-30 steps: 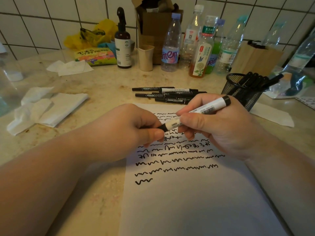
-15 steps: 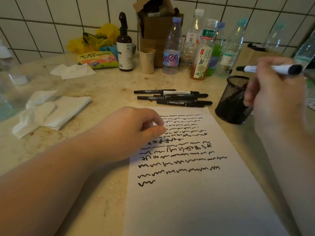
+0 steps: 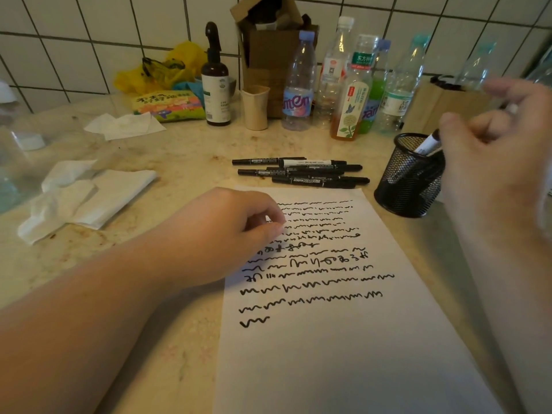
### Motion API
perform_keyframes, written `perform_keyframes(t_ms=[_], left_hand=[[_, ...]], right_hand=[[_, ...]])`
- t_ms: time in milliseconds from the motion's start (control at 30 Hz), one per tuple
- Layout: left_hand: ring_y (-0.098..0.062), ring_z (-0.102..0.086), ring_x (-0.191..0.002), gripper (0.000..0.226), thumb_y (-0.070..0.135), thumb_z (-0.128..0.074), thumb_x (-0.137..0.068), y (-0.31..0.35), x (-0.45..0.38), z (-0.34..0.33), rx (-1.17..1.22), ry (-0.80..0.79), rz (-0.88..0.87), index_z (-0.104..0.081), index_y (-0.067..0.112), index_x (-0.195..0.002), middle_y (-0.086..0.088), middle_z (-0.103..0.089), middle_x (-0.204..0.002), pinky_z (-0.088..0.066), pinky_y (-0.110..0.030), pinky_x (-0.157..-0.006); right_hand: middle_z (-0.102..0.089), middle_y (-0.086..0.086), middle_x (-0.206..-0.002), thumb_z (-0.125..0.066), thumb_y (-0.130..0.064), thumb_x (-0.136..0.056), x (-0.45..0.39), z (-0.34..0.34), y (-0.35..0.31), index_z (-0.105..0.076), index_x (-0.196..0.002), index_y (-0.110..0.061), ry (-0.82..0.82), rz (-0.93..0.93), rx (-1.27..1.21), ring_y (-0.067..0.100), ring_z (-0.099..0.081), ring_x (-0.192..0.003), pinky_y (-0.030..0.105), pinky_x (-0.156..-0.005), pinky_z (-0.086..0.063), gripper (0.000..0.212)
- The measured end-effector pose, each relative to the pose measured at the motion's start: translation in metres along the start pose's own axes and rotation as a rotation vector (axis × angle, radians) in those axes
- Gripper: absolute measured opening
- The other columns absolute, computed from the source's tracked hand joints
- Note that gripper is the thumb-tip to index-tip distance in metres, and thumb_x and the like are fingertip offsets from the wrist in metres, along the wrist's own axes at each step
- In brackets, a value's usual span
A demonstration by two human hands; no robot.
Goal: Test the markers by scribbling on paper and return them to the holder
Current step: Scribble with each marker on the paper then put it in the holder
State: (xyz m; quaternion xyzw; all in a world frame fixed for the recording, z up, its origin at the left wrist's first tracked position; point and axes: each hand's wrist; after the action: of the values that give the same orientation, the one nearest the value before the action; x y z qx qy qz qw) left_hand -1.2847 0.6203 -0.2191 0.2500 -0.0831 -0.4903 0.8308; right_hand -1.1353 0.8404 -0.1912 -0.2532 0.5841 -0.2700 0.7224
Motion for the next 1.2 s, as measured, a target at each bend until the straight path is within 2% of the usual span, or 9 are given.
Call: perform_keyframes(t_ms=[100,200,267,367,633,833,933,1000,1200], left_hand=[[0.004,-0.058,-0.073,0.016,0.046,-0.052,-0.090,0.000,-0.001,0.000,-0.021,-0.006,-0.006,-0.062,0.045,-0.104,0.022,-0.063,-0.081,-0.045,-0.011,-0.060],[0.004,-0.056,-0.074,0.017,0.048,-0.051,-0.090,0.000,-0.003,0.000,-0.050,-0.019,0.000,-0.061,0.046,-0.103,0.024,-0.060,-0.081,-0.042,-0.012,-0.061],[0.006,-0.055,-0.075,0.018,0.049,-0.050,-0.090,0.000,-0.003,0.000,-0.078,-0.021,-0.023,-0.061,0.046,-0.104,0.026,-0.059,-0.082,-0.040,-0.012,-0.061],[0.007,-0.054,-0.076,0.019,0.050,-0.049,-0.090,-0.002,-0.003,-0.001,-0.087,-0.028,-0.035,-0.061,0.046,-0.104,0.027,-0.059,-0.084,-0.039,-0.011,-0.061],[0.007,-0.055,-0.074,0.019,0.048,-0.049,-0.091,-0.002,-0.002,-0.001,-0.096,-0.034,-0.049,-0.061,0.045,-0.106,0.027,-0.059,-0.083,-0.040,-0.010,-0.061],[0.006,-0.056,-0.076,0.021,0.048,-0.049,-0.091,-0.003,-0.002,-0.002,-0.120,-0.043,-0.047,-0.063,0.042,-0.105,0.024,-0.062,-0.086,-0.045,-0.011,-0.065],[0.006,-0.056,-0.074,0.020,0.048,-0.051,-0.090,-0.003,-0.002,-0.003,-0.113,-0.037,-0.036,-0.065,0.041,-0.103,0.024,-0.062,-0.083,-0.045,-0.012,-0.063],[0.006,-0.056,-0.075,0.021,0.049,-0.052,-0.089,-0.003,-0.002,-0.003,-0.118,-0.034,-0.036,-0.066,0.040,-0.102,0.023,-0.063,-0.084,-0.045,-0.012,-0.065],[0.006,-0.056,-0.076,0.030,0.061,-0.052,-0.080,0.002,-0.001,0.000,-0.019,-0.026,-0.049,-0.065,0.044,-0.101,0.023,-0.062,-0.084,-0.045,-0.016,-0.063]], right_hand=[[-0.059,-0.014,-0.083,-0.062,-0.024,-0.096,0.015,-0.010,-0.004,-0.058,-0.114,-0.034,-0.322,0.089,0.106,-0.005,-0.055,-0.069,0.008,-0.064,-0.048,0.021],[-0.056,-0.008,-0.134,-0.057,-0.030,-0.098,0.023,-0.030,0.006,-0.056,-0.134,-0.028,-0.750,0.166,0.413,0.001,-0.050,-0.118,0.017,-0.102,-0.034,0.036],[-0.028,-0.006,-0.162,-0.051,-0.036,-0.101,0.026,-0.042,0.012,-0.039,-0.151,-0.024,-0.961,0.171,0.567,0.011,-0.019,-0.148,0.027,-0.115,-0.011,0.053],[-0.005,-0.005,-0.168,-0.041,-0.042,-0.104,0.028,-0.052,0.020,-0.021,-0.158,-0.026,-1.125,0.114,0.638,0.013,0.003,-0.153,0.035,-0.121,-0.001,0.060],[-0.040,-0.007,-0.138,-0.050,-0.039,-0.100,0.028,-0.052,0.020,-0.043,-0.148,-0.028,-0.946,0.127,0.627,0.013,-0.030,-0.133,0.029,-0.105,-0.027,0.050],[-0.051,-0.012,-0.112,-0.070,-0.035,-0.090,0.028,-0.049,0.018,-0.067,-0.097,-0.030,-0.849,0.124,0.575,0.010,-0.041,-0.114,0.022,-0.087,-0.029,0.009],[-0.060,-0.014,-0.097,-0.073,-0.032,-0.087,0.027,-0.045,0.017,-0.067,-0.099,-0.030,-0.863,0.106,0.546,0.007,-0.055,-0.093,0.014,-0.066,-0.034,0.013],[-0.061,-0.013,-0.093,-0.071,-0.030,-0.089,0.025,-0.039,0.015,-0.067,-0.108,-0.030,-0.869,0.097,0.504,0.005,-0.056,-0.084,0.016,-0.063,-0.036,0.020],[-0.067,0.002,-0.068,-0.072,-0.013,-0.085,0.027,-0.016,-0.014,-0.072,-0.088,-0.016,-1.030,-0.271,-0.272,0.016,-0.064,-0.061,0.026,-0.061,-0.054,0.005]])
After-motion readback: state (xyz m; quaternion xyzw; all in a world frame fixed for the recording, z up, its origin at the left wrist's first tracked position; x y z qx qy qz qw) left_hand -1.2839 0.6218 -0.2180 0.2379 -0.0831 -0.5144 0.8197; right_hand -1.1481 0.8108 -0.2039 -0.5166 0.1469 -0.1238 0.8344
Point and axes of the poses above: each hand's wrist, its own x-axis away from the middle knuckle, its own z-axis out of the back of the hand, y = z × x
